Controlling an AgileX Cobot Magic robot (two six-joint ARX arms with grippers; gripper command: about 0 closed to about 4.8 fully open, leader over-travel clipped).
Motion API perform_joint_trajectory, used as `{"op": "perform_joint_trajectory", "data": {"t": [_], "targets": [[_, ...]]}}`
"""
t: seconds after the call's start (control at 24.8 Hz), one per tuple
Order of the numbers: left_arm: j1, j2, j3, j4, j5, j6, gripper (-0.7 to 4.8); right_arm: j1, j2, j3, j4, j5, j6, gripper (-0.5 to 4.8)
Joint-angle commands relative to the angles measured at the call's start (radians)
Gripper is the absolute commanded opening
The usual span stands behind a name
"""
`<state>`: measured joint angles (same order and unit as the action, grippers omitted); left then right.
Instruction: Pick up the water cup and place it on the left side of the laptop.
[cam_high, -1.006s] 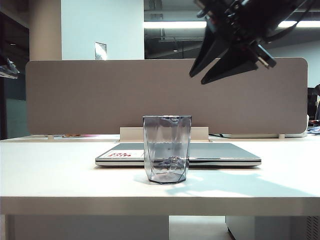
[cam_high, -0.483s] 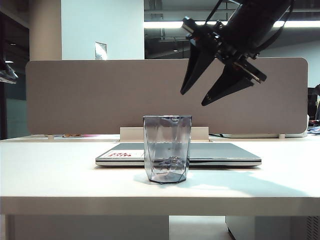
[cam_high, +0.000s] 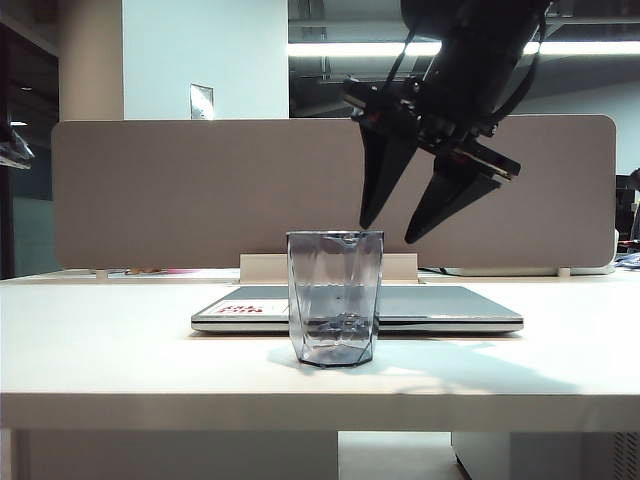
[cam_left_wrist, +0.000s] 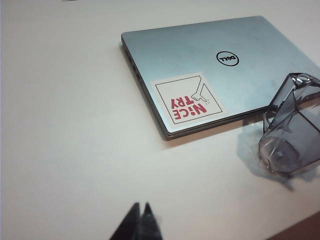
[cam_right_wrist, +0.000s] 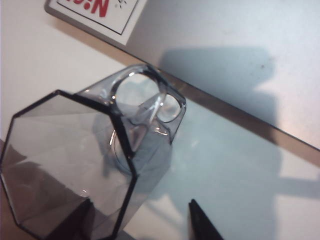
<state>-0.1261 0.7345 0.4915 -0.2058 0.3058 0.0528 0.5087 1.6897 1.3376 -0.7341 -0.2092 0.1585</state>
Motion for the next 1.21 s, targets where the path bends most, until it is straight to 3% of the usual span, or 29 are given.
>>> {"op": "perform_joint_trajectory", "data": {"t": [0.04,0.32,0.48,0.68,0.76,1.21], "targets": [[0.001,0.000,0.006,0.005,0.001,0.003,-0.05,0.004,-0.002,0.013,0.012,0.013,-0.006,2.56],[0.000,0.003,0.006,0.001,0.001,0.003,-0.05,0.041,0.034,0.013,0.021,0.027,-0.002,2.52],[0.001,0.003,0.006,-0.015,0.001,0.003,-0.05,0.050,0.047,0.013,0.035,0.034,-0.002,1.34],[0.001,0.003,0.006,-0.018,0.001,0.003,-0.05,0.051,0.057,0.012,0.047,0.061,-0.003,1.33],[0.001,0.003,0.006,-0.018,0.001,0.003,-0.05,0.051,0.057,0.013,0.062,0.061,-0.003,0.84],[0.001,0.003,0.006,-0.017,-0.031,0.003,-0.05,0.052,0.057,0.013,0.102,0.053,-0.025,0.80]]}}
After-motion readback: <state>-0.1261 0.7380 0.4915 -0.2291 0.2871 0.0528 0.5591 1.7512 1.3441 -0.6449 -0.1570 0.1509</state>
